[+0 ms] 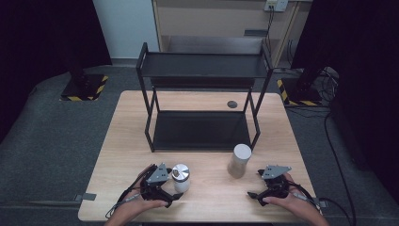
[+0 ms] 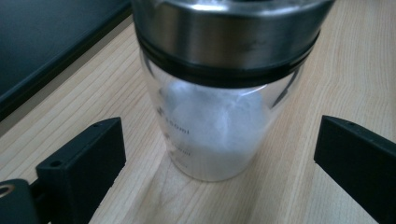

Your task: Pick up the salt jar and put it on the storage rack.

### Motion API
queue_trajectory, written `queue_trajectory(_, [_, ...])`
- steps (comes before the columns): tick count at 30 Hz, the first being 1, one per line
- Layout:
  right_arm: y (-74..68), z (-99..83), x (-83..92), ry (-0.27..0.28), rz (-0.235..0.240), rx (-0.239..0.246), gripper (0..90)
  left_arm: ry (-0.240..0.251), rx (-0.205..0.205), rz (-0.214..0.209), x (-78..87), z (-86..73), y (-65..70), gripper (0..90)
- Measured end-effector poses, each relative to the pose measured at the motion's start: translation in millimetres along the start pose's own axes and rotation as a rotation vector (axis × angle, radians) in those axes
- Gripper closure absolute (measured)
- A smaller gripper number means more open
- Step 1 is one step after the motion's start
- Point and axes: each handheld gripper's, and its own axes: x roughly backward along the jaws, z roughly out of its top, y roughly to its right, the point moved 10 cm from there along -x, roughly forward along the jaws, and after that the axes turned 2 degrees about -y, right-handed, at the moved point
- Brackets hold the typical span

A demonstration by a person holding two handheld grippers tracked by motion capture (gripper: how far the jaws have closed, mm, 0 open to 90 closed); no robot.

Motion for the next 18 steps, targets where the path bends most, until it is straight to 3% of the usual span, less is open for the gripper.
queue_trajectory(8, [-0.3, 0.1, -0.1, 0.000, -0.002, -0.002, 1.3, 0.000, -0.003, 0.002, -8.0, 0.7, -0.2, 3.2])
queue_trajectory(18, [-0.3, 0.1, -0.1, 0.000, -0.002, -0.002, 1.3, 0.040, 0.013, -0.014, -11.8, 1.4, -3.5, 9.1])
